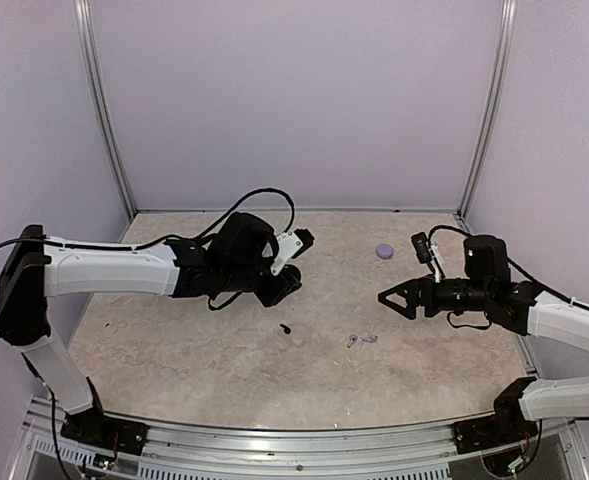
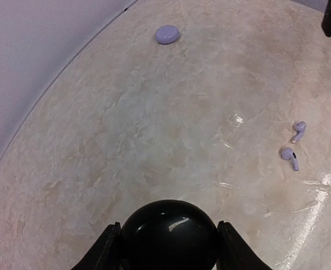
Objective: Insert the wireless bluetooth earbuds into the charging case
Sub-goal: Pass from the left arm to the right
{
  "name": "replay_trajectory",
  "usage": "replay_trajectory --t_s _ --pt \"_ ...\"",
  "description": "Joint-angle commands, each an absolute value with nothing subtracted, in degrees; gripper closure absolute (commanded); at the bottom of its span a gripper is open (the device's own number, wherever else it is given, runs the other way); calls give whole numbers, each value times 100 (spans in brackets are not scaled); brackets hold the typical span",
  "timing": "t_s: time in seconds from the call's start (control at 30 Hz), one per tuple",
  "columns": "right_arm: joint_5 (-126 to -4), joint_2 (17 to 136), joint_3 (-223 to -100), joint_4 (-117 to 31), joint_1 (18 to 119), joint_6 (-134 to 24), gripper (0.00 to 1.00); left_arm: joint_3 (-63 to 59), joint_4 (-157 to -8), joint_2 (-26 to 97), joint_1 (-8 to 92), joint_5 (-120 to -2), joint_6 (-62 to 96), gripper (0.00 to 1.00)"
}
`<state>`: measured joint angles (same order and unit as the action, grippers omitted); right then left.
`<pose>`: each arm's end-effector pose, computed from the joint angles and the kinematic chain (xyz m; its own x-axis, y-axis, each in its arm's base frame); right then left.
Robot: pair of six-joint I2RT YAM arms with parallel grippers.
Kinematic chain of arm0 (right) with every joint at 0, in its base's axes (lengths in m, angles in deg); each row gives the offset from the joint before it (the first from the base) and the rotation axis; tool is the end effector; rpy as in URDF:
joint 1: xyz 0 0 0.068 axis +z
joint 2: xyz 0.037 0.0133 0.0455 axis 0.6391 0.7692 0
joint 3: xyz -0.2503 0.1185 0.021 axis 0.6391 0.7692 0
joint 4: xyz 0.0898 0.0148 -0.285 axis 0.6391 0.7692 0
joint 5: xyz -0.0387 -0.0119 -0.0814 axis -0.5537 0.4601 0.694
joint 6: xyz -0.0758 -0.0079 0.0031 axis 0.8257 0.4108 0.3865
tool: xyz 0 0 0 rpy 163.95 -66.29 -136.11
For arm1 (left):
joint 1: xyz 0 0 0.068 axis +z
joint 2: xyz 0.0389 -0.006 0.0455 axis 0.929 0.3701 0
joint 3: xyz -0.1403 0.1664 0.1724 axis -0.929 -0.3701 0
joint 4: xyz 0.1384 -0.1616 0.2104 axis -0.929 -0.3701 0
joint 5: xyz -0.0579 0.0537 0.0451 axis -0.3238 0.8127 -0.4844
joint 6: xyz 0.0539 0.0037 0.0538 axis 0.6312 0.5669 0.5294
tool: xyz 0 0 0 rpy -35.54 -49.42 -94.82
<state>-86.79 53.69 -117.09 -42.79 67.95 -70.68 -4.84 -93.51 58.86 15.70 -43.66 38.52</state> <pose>0.2273 0.1579 0.2071 -0.6836 0.0130 -0.7298 -0.5755 0.6054 0.5499 0.2797 -0.3486 0.2069 -0.2499 0.6033 -0.7573 0.7624 0.6048 0.2302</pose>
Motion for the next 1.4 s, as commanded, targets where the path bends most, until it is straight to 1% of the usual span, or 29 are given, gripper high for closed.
replay_trajectory --t_s 0.0,0.07,0.2,0.37,0.53,1.0,1.3,1.37 --pt "-9411 5221 -11894 -4155 6851 -7530 9 -1083 -8535 5126 771 -3887 5148 66" --pt "-9632 5215 -11875 -4265 6855 -7685 14 -1194 -8424 4905 480 -3732 5501 67" --pt "-9967 5220 -11864 -4377 6889 -7967 22 -1370 -8119 4678 -75 -3372 6174 68" --pt "-10268 5168 -11856 -4738 7048 -8253 24 -1373 -8038 4554 -361 -3246 6540 69" --pt "-10066 5172 -11877 -4802 7349 -8367 27 -1433 -7910 4515 -546 -3155 6727 69" --pt "-9340 5903 -12521 -4980 8334 -8282 36 -1341 -8028 4640 -770 -3079 6773 69" --pt "-9271 6419 -12990 -4741 8788 -8021 43 -1291 -8169 4700 -853 -3114 6920 69" --pt "-9302 6498 -13042 -4735 8850 -7998 45 -1289 -8178 4722 -867 -3132 6949 69"
